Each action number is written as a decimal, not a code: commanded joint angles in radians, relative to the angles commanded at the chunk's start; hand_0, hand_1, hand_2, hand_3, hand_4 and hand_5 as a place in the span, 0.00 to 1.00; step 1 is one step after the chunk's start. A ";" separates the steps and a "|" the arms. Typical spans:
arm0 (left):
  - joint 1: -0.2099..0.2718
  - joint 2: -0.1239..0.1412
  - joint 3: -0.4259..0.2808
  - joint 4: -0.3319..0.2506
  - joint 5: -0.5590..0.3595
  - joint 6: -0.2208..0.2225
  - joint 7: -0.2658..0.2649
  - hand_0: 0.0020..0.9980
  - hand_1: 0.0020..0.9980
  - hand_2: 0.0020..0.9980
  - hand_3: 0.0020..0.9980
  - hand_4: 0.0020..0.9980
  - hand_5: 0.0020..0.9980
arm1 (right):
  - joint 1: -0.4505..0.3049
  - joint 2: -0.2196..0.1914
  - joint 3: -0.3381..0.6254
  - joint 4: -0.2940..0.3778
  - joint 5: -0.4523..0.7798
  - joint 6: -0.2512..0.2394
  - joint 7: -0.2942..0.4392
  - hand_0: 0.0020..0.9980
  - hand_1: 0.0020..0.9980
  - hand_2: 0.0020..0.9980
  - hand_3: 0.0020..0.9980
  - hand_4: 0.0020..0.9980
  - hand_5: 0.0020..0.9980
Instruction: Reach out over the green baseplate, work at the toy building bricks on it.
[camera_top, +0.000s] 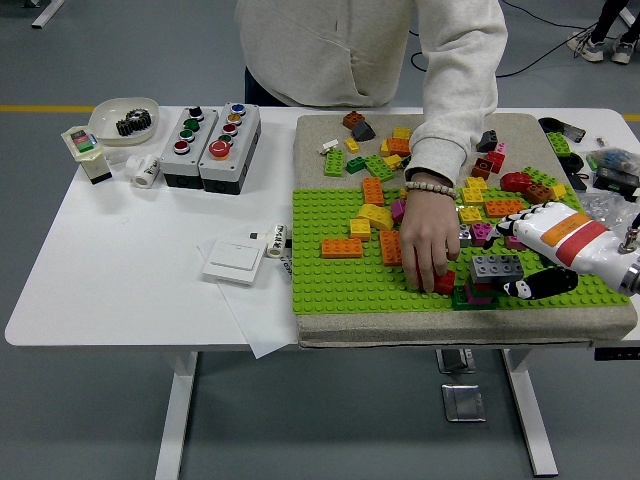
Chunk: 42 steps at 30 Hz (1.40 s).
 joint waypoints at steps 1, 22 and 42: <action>0.000 0.000 0.000 0.000 0.001 0.000 0.000 0.60 0.72 0.70 0.56 0.58 0.62 | -0.002 -0.001 0.004 0.006 0.001 0.000 0.001 0.71 0.71 0.75 0.77 0.89 0.47; -0.002 0.000 0.006 0.000 -0.010 -0.002 -0.005 0.60 0.72 0.70 0.56 0.58 0.62 | -0.128 -0.040 0.122 0.170 -0.026 -0.127 -0.025 0.71 0.73 0.77 0.79 0.88 0.50; -0.005 -0.002 0.009 0.001 -0.017 -0.004 -0.008 0.60 0.72 0.70 0.56 0.58 0.62 | -0.231 -0.064 0.159 0.235 -0.020 -0.130 0.027 0.72 0.71 0.75 0.65 0.83 0.54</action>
